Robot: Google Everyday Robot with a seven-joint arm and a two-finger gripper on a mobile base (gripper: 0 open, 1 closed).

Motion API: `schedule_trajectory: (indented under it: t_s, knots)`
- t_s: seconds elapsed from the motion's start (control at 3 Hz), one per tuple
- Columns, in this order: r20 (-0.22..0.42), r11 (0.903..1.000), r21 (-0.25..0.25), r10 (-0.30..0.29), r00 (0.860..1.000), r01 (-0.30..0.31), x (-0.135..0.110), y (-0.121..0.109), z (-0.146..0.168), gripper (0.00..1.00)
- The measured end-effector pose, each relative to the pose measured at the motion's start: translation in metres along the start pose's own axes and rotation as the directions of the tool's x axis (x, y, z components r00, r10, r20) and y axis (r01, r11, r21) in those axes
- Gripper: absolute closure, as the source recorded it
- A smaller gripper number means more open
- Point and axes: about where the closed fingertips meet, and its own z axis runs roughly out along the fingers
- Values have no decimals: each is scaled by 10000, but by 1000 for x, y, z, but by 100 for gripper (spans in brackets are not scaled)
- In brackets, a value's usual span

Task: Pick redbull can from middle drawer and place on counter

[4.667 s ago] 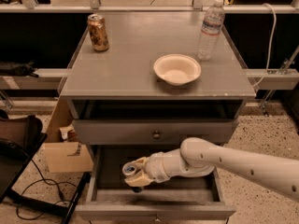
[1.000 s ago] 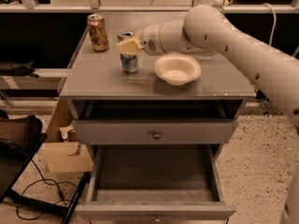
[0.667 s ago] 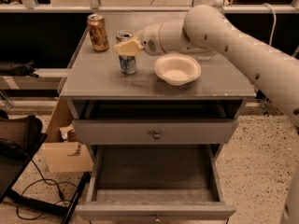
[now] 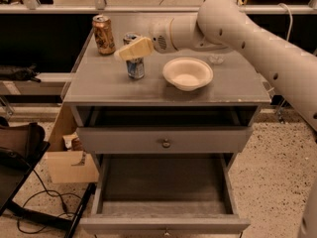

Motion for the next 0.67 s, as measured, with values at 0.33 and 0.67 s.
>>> schedule_trajectory:
  t_s: [0.33, 0.67]
  knots:
    - [293, 9978, 338, -577, 9979, 567, -58, 8, -60, 0]
    - [281, 9917, 292, -1262, 9916, 1254, -99, 18, -120, 0]
